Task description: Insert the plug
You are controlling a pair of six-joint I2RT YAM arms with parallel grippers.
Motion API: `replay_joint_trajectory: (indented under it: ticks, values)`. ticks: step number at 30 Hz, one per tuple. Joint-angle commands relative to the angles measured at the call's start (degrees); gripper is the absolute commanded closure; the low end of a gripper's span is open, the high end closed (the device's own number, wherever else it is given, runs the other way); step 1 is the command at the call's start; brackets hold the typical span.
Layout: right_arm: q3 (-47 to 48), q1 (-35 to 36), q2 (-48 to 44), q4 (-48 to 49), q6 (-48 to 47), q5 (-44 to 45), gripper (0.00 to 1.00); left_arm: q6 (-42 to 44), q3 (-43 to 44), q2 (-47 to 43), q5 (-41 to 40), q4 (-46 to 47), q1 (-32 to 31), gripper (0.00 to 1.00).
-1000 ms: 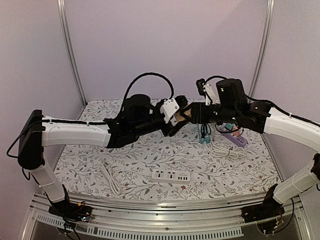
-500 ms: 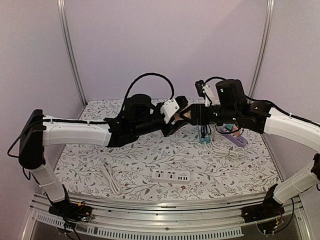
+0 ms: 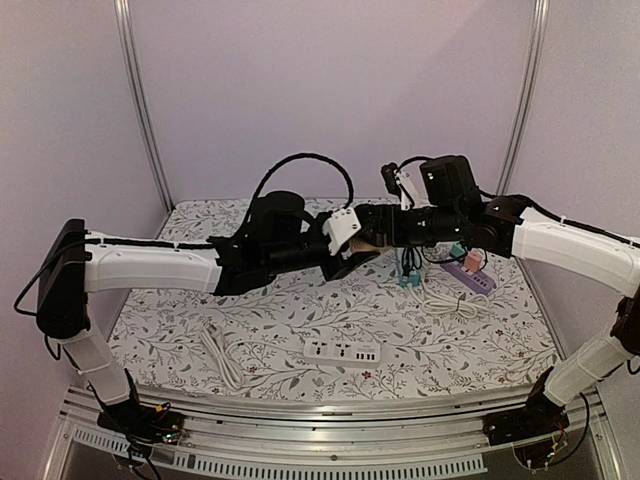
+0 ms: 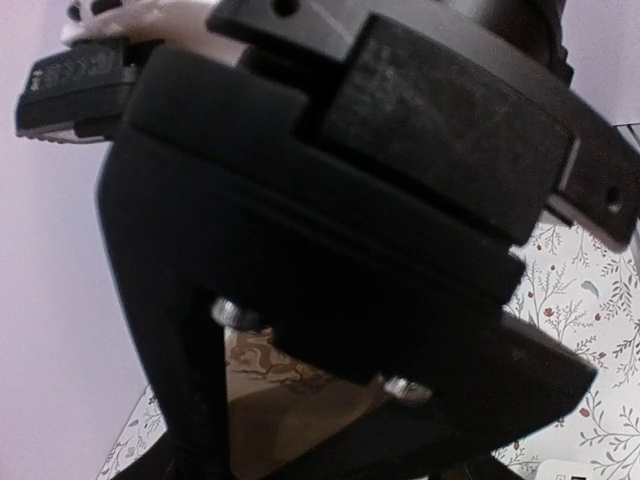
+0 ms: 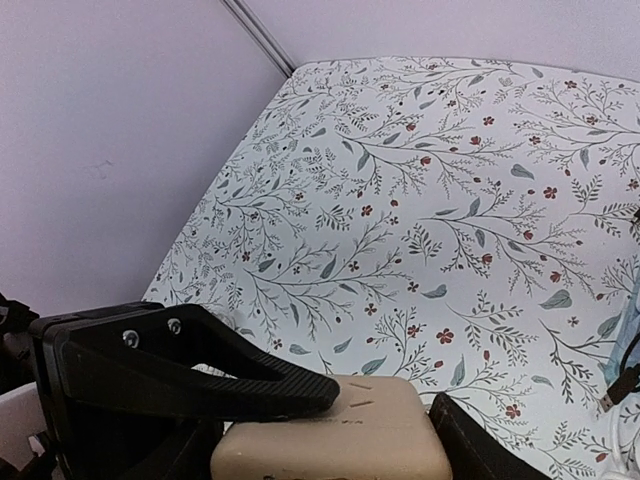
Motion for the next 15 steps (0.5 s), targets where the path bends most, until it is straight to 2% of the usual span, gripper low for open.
replay_joint_trajectory:
  ticks: [1,3,7,11,13,14,15]
  values:
    - [2.2,-0.12,1.86,0.97,1.01,-2.25,0.38,1.11,-0.56,-0.53,0.56,0.37,-0.36,1.0]
    - [2.15,-0.05,2.03,0.58,1.11,-2.36,0.43,1.32,-0.72,-0.58,-0.55,0.44,-0.36,1.0]
    - [1.64,-0.12,1.8,-1.38,1.22,-2.72,0.35,2.73,-0.69,-0.52,-3.19,0.27,-0.32,1.0]
    - [1.96,-0.11,1.59,-3.54,0.81,-3.63,0.37,4.03,-0.53,-0.33,-2.94,-0.06,-0.27,1.0]
    - [2.39,-0.1,1.98,-3.95,0.59,-4.42,0.44,4.3,-0.49,-0.26,-3.16,-0.07,-0.27,1.0]
    - [2.6,-0.12,2.22,-4.32,0.53,-4.77,0.53,4.48,-0.54,-0.24,-3.23,-0.07,-0.28,1.0]
    - [2.75,-0.13,2.49,-4.44,0.42,-5.12,0.66,4.67,-0.47,-0.31,-3.24,-0.07,-0.27,1.0]
